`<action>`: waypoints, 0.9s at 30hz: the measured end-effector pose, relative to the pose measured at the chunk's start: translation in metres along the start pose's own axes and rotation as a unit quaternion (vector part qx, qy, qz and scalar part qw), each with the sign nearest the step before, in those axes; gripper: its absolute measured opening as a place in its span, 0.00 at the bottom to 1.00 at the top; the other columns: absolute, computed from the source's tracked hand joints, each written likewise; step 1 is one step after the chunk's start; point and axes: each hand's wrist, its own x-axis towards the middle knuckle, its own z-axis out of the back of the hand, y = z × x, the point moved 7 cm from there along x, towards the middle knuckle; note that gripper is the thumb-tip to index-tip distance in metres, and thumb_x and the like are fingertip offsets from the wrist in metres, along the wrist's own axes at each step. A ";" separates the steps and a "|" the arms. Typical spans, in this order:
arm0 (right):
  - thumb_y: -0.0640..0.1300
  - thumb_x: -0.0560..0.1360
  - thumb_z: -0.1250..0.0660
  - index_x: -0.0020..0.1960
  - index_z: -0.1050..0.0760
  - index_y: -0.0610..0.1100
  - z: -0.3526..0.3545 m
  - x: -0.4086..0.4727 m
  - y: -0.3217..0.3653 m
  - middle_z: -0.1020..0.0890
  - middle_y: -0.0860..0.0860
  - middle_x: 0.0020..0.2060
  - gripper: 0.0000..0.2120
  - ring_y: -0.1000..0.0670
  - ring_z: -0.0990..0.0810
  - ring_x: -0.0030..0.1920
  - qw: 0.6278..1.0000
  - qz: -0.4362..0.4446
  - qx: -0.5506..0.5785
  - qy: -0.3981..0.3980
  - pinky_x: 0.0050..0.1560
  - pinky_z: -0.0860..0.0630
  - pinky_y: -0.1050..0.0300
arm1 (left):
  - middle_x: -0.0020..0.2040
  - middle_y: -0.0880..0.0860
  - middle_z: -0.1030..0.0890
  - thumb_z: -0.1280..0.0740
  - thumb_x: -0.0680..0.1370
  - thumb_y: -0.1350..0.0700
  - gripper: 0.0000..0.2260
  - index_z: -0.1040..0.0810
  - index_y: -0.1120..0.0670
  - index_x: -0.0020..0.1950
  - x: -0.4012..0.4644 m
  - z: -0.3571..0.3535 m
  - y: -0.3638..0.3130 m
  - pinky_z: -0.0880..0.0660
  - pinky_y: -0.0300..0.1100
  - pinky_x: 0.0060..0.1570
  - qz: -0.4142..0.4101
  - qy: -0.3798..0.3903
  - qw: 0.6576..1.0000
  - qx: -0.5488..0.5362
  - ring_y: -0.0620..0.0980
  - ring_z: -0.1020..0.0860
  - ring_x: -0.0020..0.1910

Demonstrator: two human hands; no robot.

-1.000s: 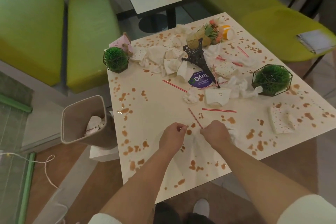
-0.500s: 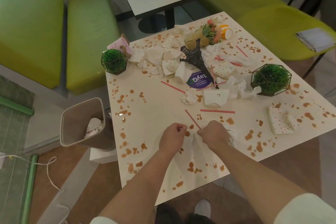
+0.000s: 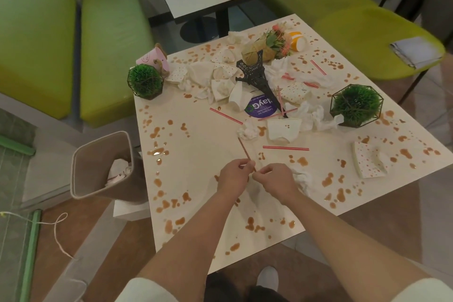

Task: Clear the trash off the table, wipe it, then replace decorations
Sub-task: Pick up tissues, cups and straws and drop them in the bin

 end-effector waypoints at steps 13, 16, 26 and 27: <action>0.44 0.73 0.28 0.60 0.23 0.46 0.072 -0.009 -0.040 0.27 0.47 0.55 0.16 0.46 0.28 0.57 0.964 0.104 -0.170 -0.174 0.56 0.26 0.52 | 0.39 0.55 0.22 0.37 0.82 0.57 0.05 0.22 0.52 0.54 -0.007 -0.039 -0.028 0.20 0.41 0.31 -0.005 0.045 0.995 -0.088 0.53 0.19 0.30; 0.42 0.75 0.30 0.64 0.23 0.45 0.072 -0.001 -0.058 0.28 0.45 0.59 0.18 0.45 0.29 0.60 0.969 0.079 -0.189 -0.138 0.58 0.26 0.51 | 0.41 0.55 0.22 0.38 0.82 0.61 0.07 0.22 0.54 0.55 -0.010 -0.043 -0.024 0.19 0.43 0.32 -0.003 0.053 0.994 -0.091 0.54 0.20 0.30; 0.33 0.73 0.34 0.51 0.24 0.47 0.055 0.002 -0.023 0.23 0.50 0.47 0.11 0.49 0.24 0.48 0.977 0.144 -0.122 -0.103 0.42 0.31 0.61 | 0.44 0.54 0.23 0.36 0.79 0.64 0.15 0.26 0.48 0.62 -0.012 -0.011 -0.010 0.17 0.47 0.41 0.014 0.028 0.993 -0.118 0.51 0.18 0.33; 0.34 0.73 0.34 0.51 0.24 0.48 0.048 0.000 -0.012 0.23 0.51 0.46 0.11 0.50 0.24 0.45 0.980 0.147 -0.096 -0.093 0.40 0.31 0.62 | 0.44 0.54 0.22 0.36 0.79 0.63 0.15 0.27 0.47 0.62 -0.011 -0.004 -0.007 0.17 0.47 0.43 0.012 0.017 0.992 -0.124 0.52 0.17 0.34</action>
